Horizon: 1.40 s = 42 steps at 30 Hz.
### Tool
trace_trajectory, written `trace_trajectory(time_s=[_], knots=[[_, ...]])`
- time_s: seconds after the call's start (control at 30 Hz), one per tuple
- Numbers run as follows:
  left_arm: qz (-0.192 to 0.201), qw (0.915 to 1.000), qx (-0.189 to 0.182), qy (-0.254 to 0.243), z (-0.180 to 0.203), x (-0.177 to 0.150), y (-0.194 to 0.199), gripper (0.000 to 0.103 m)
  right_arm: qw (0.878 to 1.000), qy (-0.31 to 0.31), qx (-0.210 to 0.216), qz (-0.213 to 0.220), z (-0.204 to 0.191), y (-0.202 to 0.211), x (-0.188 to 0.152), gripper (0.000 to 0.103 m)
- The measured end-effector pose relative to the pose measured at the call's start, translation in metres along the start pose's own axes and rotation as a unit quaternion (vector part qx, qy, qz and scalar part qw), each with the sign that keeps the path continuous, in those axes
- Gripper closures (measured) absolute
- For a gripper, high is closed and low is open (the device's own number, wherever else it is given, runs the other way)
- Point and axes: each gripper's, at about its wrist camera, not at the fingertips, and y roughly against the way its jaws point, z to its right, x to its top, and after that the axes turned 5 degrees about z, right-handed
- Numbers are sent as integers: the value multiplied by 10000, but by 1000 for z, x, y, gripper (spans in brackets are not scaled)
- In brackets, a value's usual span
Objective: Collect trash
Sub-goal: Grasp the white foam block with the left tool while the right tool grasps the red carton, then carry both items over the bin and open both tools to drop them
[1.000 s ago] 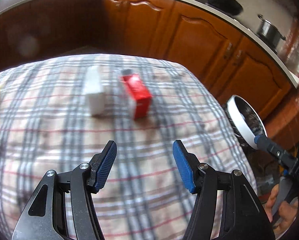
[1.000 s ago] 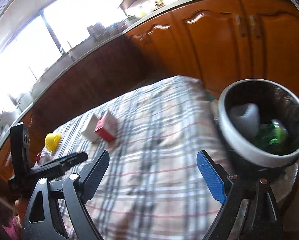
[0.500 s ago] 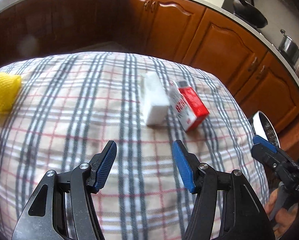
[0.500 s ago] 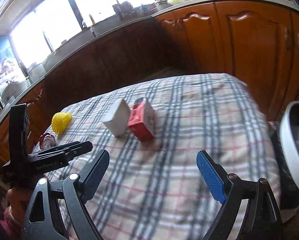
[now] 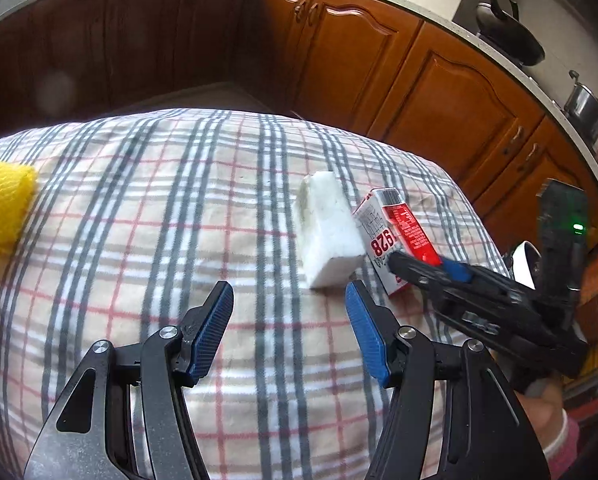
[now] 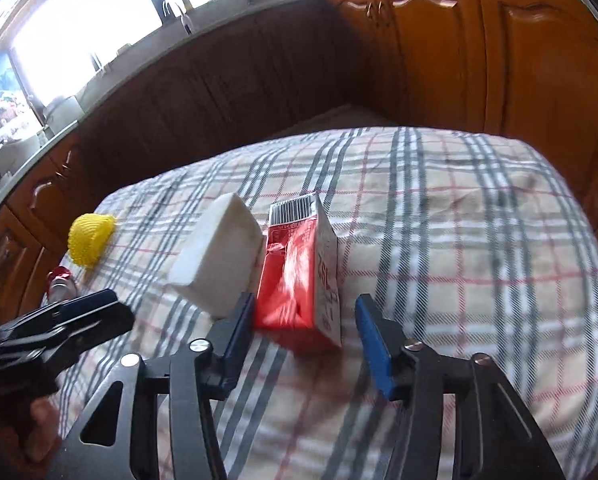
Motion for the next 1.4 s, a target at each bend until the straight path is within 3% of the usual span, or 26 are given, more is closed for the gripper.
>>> trace_trajectory(time_s=[0.03,0.23,0.4,0.43,0.53,0.63,0.87,1.07,1.4], knots=[[10,10000,5,-46,3,2,-2,44,10000,-13,-15,-48,1,-4,0,72],[-19,9997,-49,-230,27,14,-22,38,9992,-289,19,266,22,33,-12,72],[-89,9984,366,-420,41,21,-52,39,9980,-407,-177,441,45,71,-28,72],[-121,9982,424,-407,41,22,-58,41,9979,-417,-227,447,49,77,-31,72],[-239,9982,387,-379,39,22,-70,70,9971,-468,-371,462,61,91,-41,72],[-186,9980,414,-444,42,19,-69,73,9959,-611,-459,475,75,105,-53,72],[-73,9966,-178,-806,87,2,-34,74,9936,-736,-630,575,94,133,-74,72],[-291,9871,-669,-1422,143,-35,-18,74,9913,-837,-760,669,102,152,-84,72],[-476,9799,-643,-1828,178,-67,-27,74,9904,-890,-854,618,110,165,-103,72]])
